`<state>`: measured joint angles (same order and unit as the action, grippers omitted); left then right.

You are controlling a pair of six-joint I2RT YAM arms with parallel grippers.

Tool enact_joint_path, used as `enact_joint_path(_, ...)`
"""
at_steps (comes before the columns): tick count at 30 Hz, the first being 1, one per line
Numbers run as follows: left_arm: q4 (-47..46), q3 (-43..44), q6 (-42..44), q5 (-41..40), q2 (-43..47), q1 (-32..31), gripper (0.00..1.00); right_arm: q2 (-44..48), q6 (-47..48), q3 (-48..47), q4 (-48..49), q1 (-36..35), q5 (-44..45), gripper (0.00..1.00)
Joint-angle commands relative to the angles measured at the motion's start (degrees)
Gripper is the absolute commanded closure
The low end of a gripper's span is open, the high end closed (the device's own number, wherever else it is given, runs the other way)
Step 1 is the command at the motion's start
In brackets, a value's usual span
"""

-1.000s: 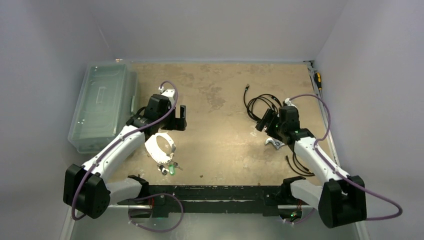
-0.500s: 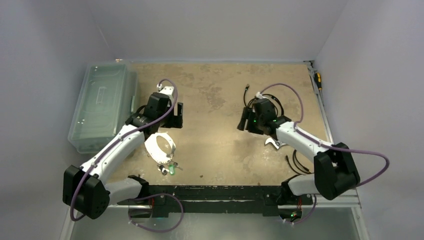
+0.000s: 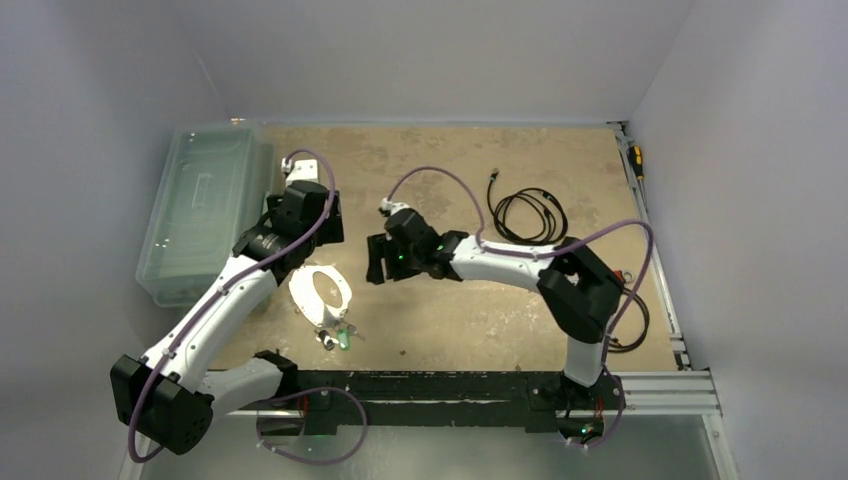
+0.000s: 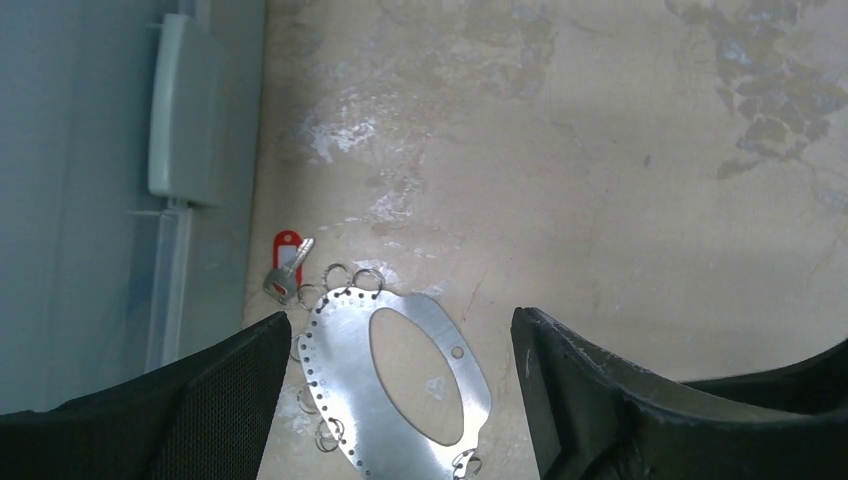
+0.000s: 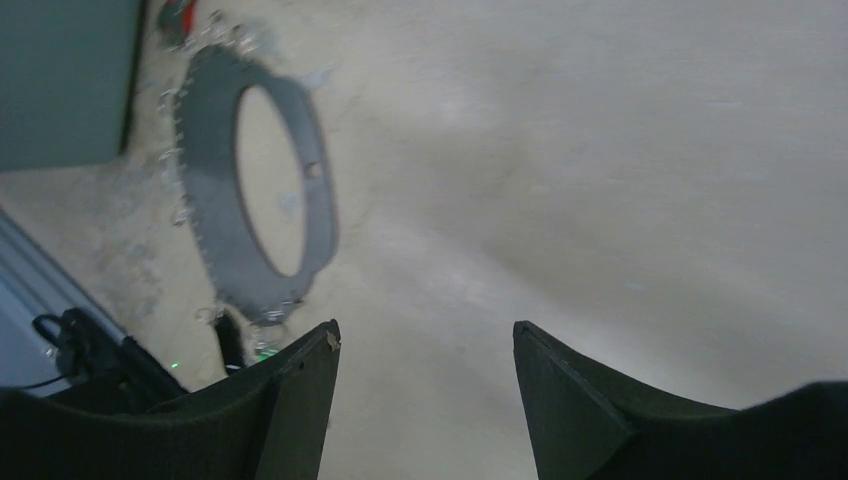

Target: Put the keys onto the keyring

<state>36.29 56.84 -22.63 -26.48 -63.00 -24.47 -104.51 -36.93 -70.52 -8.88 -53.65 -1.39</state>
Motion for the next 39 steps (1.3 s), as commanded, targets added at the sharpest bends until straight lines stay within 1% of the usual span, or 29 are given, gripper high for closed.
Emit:
enact_joint_path(1,2.0,2.6,-2.2,-6.4,2.1,-0.5,0.2,-4.3,-3.0,-5.1,5.6,-3.6,-6.3,0.37)
enact_joint_path(3,2.3,2.8,-2.3,-7.2,2.3,-1.0,0.2,-5.7,-4.5,-5.2,8.4,-4.3,-8.9,0.41)
enact_joint_path(6,2.5,3.0,-2.4,-8.3,2.6,-1.9,0.2,-7.8,-5.9,-6.0,11.4,-5.6,-10.3,0.43)
enact_joint_path(12,2.9,3.2,-2.6,-9.6,2.9,-2.8,0.2,-10.3,-6.4,-6.6,12.6,-7.9,-10.7,0.44)
enact_joint_path(20,3.2,3.5,-2.7,-10.2,2.4,-4.0,0.22,-12.0,-5.6,-6.3,13.7,-8.3,-11.5,0.44)
enact_joint_path(24,3.5,3.5,-2.9,-11.0,2.4,-4.0,0.23,-12.2,-4.1,-6.0,14.1,-8.8,-12.4,0.44)
enact_joint_path(34,3.6,3.6,-3.0,-11.4,2.3,-4.0,0.24,-10.3,3.3,-4.1,13.9,-9.8,-13.7,0.44)
enact_joint_path(39,3.8,3.7,-3.0,-11.7,2.5,-4.0,0.25,-10.0,5.4,-3.3,12.5,-9.9,-13.5,0.46)
